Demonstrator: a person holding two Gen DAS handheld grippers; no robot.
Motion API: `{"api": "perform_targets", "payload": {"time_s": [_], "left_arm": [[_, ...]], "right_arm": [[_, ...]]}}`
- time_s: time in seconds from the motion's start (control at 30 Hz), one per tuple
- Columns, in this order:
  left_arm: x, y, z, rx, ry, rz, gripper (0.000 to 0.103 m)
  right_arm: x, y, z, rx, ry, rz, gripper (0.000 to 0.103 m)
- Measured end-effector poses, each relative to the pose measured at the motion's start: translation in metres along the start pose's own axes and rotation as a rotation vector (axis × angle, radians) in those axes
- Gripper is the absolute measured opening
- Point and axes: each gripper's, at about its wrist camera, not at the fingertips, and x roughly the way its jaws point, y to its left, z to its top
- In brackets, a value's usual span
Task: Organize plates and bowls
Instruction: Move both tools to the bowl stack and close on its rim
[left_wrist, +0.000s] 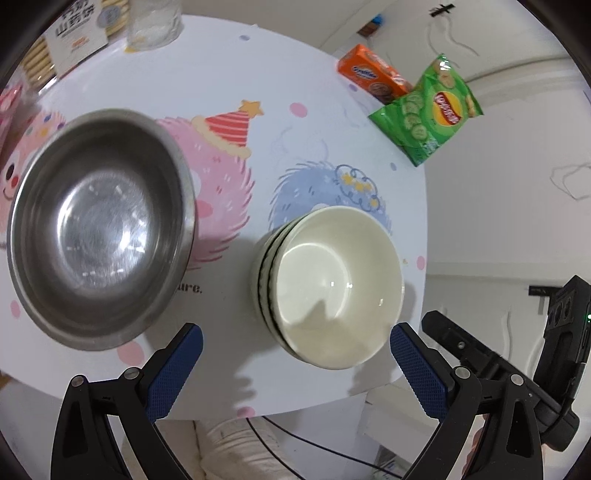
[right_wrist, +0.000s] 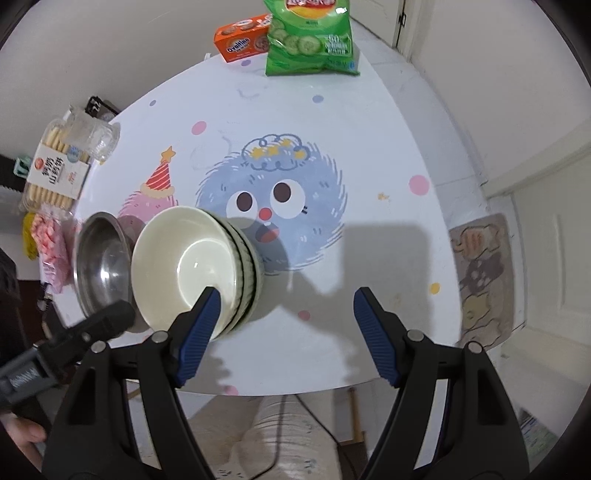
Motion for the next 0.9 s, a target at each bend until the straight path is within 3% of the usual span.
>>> {"api": "perform_targets", "payload": {"time_s": [0.17,0.5,0.8,0.9], "left_arm": [[0.008,0.003,-0.002,-0.061,-0.011,0.027,0.103],[0.031,0.021,-0.004,-0.267,-0.009,-0.006,0.103],[0.051,0.030,-0.003,-0.348,-0.011,-0.001,0.101],[0.054,0.032,-0.003,-0.357,-0.017,0.007,0.094]], "right_arm": [[0.017,-0.006,0.006,0.015,0.043,0.027,0.075],[0.044,-0.004,0.018,-0.006,0.108,0.095,0.075],[0.072,0.001,0.023,-0.007,0.158,0.126,0.075],[0.080,-0.001,0.023,0.008,0.165,0.146,0.071]]}}
